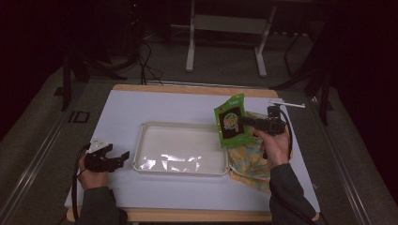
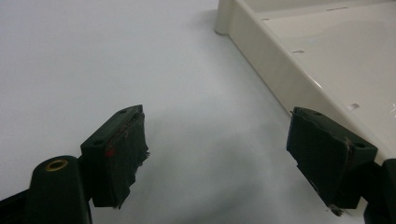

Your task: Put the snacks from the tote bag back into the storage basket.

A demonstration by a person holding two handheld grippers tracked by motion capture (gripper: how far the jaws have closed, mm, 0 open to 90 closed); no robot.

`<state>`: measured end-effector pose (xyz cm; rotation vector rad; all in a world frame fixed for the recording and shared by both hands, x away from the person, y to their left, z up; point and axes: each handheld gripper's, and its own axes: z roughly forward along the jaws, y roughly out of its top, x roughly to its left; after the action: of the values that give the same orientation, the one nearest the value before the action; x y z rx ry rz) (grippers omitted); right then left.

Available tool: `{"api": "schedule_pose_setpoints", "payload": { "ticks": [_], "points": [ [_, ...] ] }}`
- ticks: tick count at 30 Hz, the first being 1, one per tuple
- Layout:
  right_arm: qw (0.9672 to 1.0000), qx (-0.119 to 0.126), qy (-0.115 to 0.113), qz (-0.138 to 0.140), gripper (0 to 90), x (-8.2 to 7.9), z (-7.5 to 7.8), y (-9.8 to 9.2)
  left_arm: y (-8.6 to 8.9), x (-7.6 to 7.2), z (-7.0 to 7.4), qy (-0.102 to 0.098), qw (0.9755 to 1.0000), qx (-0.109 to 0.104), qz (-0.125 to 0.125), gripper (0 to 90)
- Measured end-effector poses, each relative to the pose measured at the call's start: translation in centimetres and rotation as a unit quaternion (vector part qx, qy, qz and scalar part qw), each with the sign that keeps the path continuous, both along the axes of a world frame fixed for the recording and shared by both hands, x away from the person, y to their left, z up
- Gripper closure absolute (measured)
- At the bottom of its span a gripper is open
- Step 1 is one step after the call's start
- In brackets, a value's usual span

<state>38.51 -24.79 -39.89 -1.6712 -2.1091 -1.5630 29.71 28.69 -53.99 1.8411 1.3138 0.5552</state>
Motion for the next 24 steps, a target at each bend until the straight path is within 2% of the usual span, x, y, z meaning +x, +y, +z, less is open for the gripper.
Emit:
{"api": "schedule_pose_setpoints", "payload": {
  "ticks": [24],
  "points": [
    [1.0000,0.004,0.003,-0.003,72.9,-0.2,-1.2,0.9,0.0,0.0,0.0,0.000,1.0000,0.000,0.000,20.4]
  ]
}}
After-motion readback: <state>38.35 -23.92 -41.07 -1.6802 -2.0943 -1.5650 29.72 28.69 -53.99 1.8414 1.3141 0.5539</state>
